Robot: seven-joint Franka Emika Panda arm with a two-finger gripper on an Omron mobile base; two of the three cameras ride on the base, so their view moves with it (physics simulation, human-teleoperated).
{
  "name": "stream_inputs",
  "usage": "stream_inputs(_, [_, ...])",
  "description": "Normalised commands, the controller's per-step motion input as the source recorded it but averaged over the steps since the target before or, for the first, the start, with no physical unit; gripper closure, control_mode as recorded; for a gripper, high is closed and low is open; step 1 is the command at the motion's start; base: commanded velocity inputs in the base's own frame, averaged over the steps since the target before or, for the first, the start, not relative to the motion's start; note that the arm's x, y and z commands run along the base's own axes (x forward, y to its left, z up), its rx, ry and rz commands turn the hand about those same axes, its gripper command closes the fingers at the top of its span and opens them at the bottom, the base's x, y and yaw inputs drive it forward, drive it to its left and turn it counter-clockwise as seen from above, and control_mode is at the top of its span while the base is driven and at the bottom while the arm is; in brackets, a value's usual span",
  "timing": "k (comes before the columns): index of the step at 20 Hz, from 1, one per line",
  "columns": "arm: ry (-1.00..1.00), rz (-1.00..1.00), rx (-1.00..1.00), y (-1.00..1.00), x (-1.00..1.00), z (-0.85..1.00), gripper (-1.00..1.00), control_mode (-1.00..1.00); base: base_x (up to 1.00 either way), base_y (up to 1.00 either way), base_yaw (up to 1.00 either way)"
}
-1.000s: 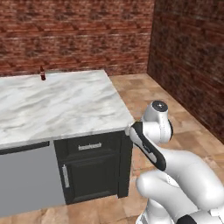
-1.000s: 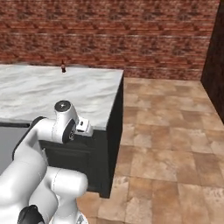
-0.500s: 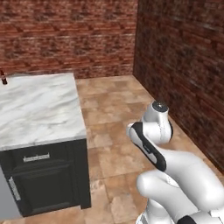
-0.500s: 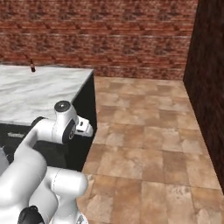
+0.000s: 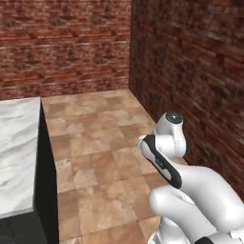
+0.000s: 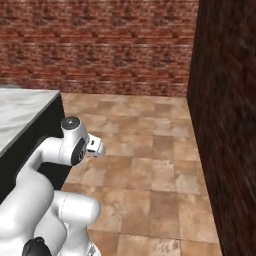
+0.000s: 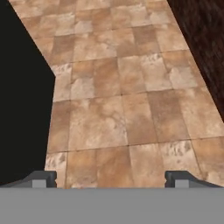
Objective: Place the large bottle from the dining counter next to the other large bottle outside the sink, and place the small bottle from the dining counter next to the other small bottle inside the sink.
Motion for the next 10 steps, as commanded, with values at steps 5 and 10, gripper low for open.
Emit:
stream_inputs(5, [0.0, 0.0, 0.0, 0.0, 0.0, 0.0, -1.0, 1.0, 1.0, -0.49, -0.11])
stream_inputs(10, [0.0, 0.0, 0.0, 0.0, 0.0, 0.0, -1.0, 1.0, 1.0, -0.21, -0.05])
